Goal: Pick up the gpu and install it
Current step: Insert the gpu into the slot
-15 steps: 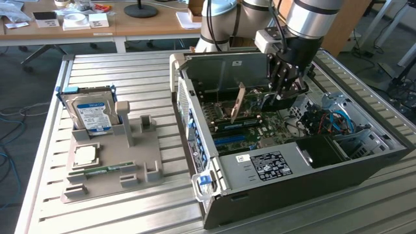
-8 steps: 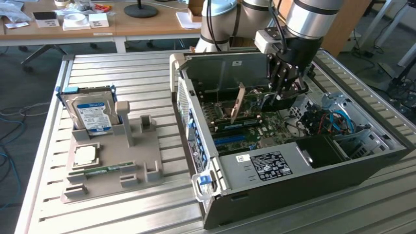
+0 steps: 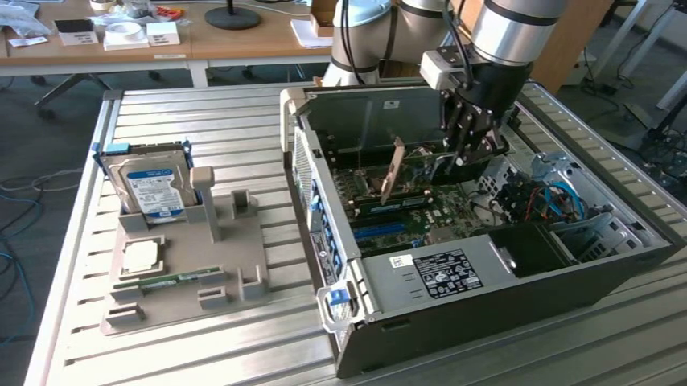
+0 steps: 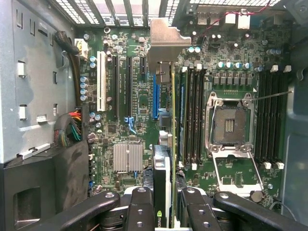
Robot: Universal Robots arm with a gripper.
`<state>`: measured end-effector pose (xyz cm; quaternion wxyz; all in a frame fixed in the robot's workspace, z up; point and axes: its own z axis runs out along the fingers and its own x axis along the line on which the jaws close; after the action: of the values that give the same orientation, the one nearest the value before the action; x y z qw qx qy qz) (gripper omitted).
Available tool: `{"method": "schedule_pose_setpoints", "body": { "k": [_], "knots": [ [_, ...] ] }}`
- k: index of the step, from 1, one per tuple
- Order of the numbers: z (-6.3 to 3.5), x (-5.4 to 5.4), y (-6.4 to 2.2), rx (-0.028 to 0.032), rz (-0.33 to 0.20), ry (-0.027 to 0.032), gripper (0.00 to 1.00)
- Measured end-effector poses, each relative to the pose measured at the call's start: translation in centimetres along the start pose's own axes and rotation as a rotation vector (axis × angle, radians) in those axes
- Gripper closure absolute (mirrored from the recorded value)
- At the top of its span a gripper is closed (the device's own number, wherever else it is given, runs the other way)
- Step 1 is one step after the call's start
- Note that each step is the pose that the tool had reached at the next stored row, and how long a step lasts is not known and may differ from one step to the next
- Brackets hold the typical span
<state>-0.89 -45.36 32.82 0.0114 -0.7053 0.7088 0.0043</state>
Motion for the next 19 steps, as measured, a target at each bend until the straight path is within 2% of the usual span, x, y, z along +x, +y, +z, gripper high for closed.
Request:
{"method": "schedule_pose_setpoints", "body": {
  "k": [10,19],
  "knots": [
    [0.57,0.0,0.46,0.0028,-0.002,-0.0001,0.73],
    [1.25,0.0,1.17,0.0161,-0.008,-0.0003,0.73]
  ]
}}
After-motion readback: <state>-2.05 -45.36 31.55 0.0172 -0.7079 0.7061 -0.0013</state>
